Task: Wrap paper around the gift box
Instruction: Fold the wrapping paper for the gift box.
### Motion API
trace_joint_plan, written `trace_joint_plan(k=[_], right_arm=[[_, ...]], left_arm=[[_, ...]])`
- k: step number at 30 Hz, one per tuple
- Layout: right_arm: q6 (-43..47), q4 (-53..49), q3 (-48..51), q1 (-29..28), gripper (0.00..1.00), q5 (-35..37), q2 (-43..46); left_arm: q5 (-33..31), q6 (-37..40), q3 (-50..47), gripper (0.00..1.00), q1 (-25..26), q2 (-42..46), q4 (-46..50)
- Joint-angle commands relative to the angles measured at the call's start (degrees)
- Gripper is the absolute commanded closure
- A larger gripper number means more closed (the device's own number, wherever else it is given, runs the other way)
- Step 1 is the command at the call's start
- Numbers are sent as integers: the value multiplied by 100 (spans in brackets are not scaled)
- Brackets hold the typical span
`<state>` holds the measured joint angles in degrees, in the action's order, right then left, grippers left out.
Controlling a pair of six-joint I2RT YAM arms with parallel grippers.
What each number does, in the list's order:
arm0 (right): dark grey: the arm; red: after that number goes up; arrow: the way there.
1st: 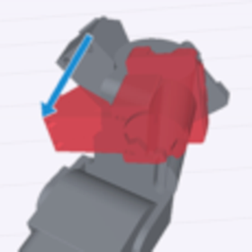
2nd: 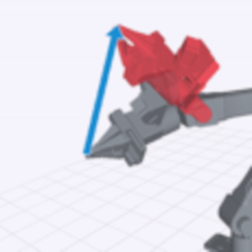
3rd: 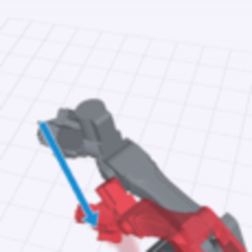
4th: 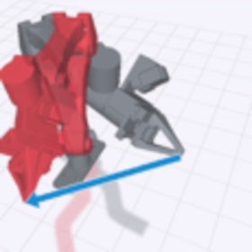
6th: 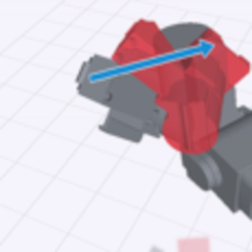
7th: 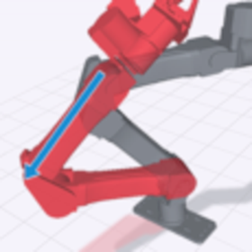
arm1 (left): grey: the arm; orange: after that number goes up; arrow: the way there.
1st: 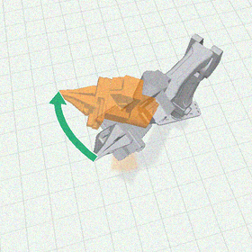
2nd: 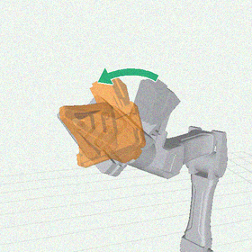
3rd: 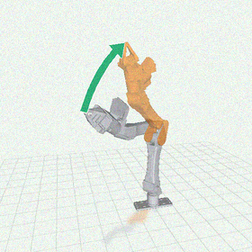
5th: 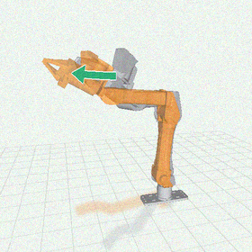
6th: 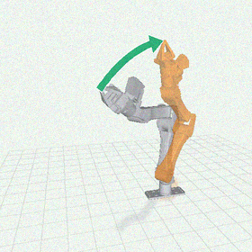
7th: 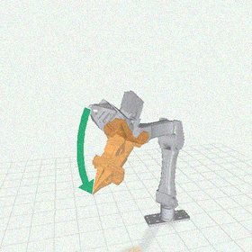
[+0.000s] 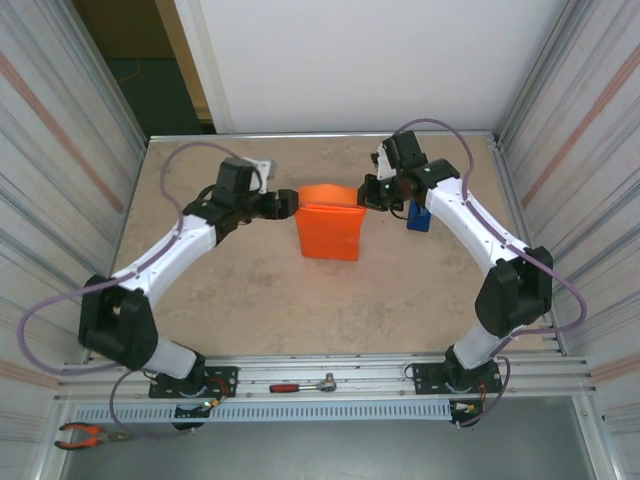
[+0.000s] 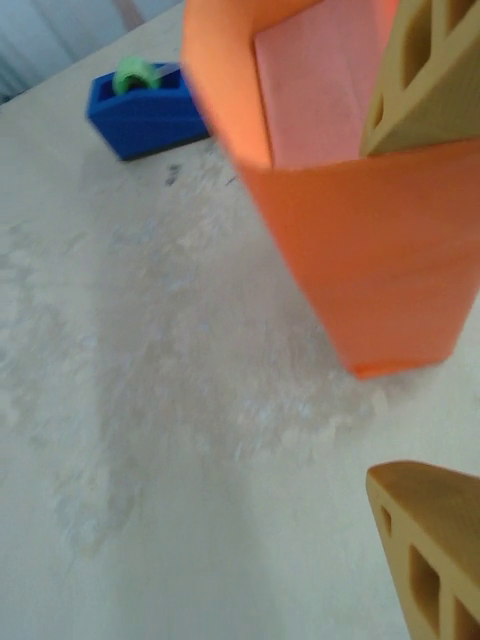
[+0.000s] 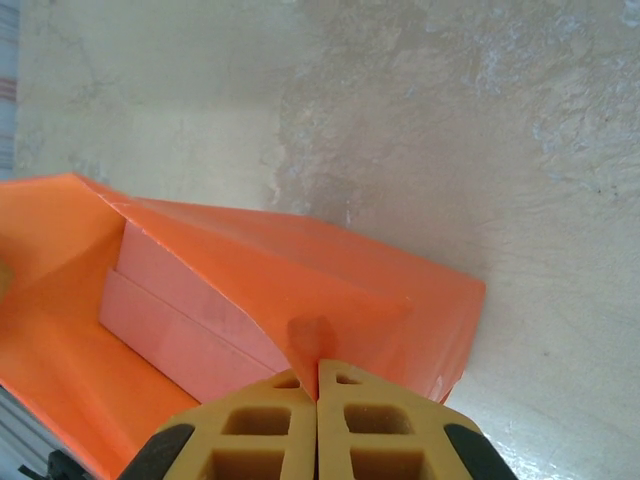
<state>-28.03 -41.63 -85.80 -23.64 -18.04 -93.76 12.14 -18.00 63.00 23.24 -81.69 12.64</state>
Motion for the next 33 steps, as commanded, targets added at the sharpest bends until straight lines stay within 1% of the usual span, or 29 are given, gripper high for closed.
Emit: trace_joint_plan(k=[1, 3, 7, 9, 11, 16, 26, 33], right_arm=[[-95, 93, 75, -9, 89, -28, -68], [-122, 126, 64, -5, 87, -43, -77], [-146, 164, 54, 0, 86, -73, -116], [-143, 164, 43, 8, 85, -70, -132], [-151, 164, 51, 17, 85, -84, -144], [-166, 172, 19, 52, 85, -131, -180], [-165, 172, 37, 69, 85, -164, -210], [-168, 172, 47, 79, 85, -182, -203]], left_arm=[[-93, -5, -734, 19, -57, 807, -1287], [-45, 7, -1185, 15, 20, 1072, -1719], [-321, 318, -1762, 12, 452, 1376, -2291], [-487, 409, -1975, 10, 667, 1440, -2561], [-526, 403, -2076, 9, 767, 1368, -2740], [-531, 520, -1994, 8, 976, 832, -3134], [-379, 667, -1613, 7, 991, 43, -3642], [-494, 645, -1438, 7, 1012, -381, -3953]])
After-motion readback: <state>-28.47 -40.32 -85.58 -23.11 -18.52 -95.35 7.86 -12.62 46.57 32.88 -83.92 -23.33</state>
